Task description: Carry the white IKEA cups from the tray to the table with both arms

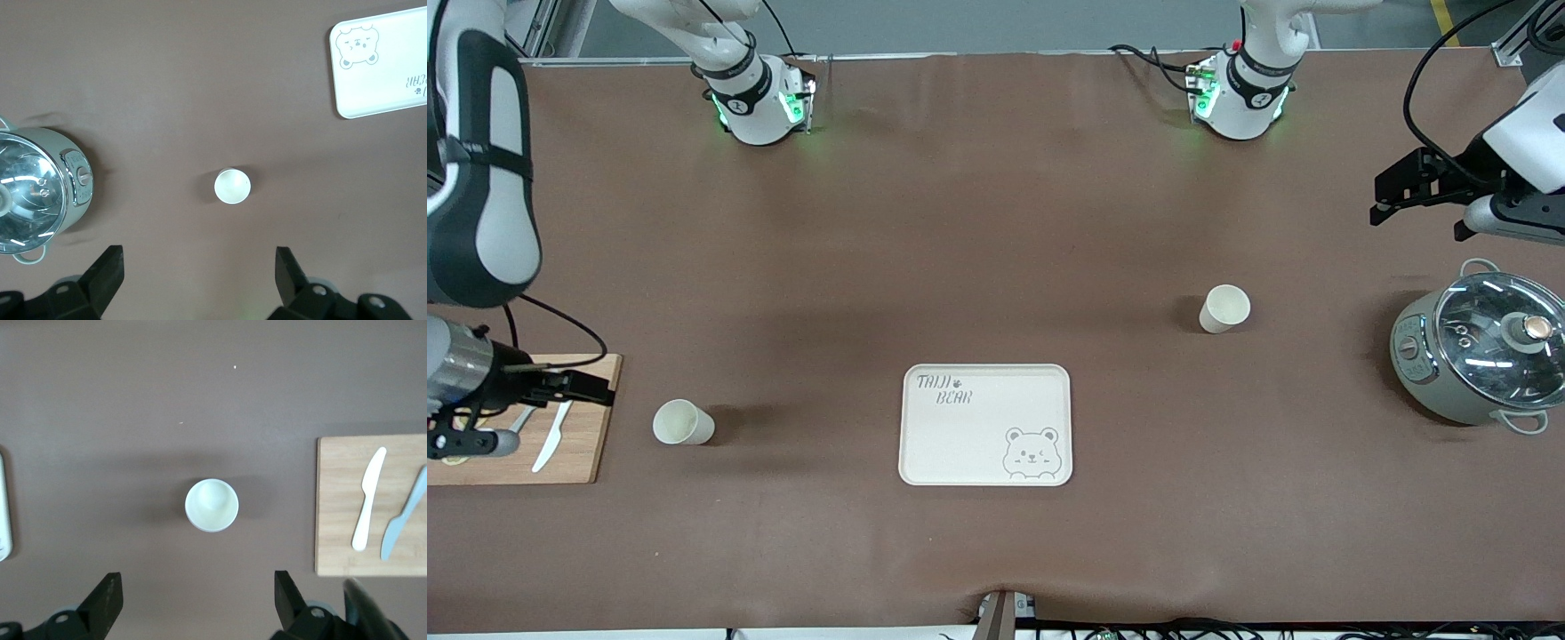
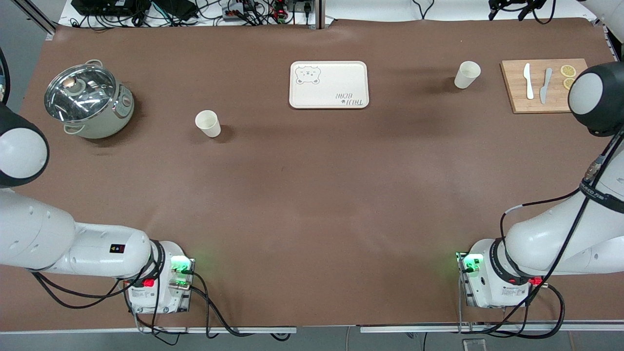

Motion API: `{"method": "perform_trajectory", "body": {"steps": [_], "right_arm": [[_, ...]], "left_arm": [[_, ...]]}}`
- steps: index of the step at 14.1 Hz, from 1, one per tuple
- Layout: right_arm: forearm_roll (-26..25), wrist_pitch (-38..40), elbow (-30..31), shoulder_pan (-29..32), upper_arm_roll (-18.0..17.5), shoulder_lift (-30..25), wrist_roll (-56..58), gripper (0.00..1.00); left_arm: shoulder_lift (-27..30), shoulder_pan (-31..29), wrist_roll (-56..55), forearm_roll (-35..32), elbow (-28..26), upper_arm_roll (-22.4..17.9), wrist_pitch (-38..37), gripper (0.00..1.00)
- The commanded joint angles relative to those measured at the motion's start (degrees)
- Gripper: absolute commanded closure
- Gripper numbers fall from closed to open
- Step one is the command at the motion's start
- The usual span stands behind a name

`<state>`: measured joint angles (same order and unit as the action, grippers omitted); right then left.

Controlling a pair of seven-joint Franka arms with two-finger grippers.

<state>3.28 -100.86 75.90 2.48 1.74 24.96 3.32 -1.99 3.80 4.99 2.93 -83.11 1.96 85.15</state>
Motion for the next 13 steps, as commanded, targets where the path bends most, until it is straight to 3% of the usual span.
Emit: {"method": "perform_trajectory", "body": {"steps": [1,4,13], "right_arm": [[0.1,4.6,1.9,-0.4,-0.2,-5.9,-3.2,0.0],[0.1,10.0,2.0,-0.4,-0.2,-11.2,-3.9,0.0],[-0.7,13.9,2.1,-0.5,-0.1,-16.3,-11.7,0.0]], "left_arm": [[0.2,0.0,1.3,-1.3,0.0,-0.1,0.5,0.0],[0.1,0.1,3.5,-6.5,-0.2,0.2,0.6,0.0],[-0.1,-0.3,4.0,-5.7,-0.1,0.1,2.5,0.0]]}}
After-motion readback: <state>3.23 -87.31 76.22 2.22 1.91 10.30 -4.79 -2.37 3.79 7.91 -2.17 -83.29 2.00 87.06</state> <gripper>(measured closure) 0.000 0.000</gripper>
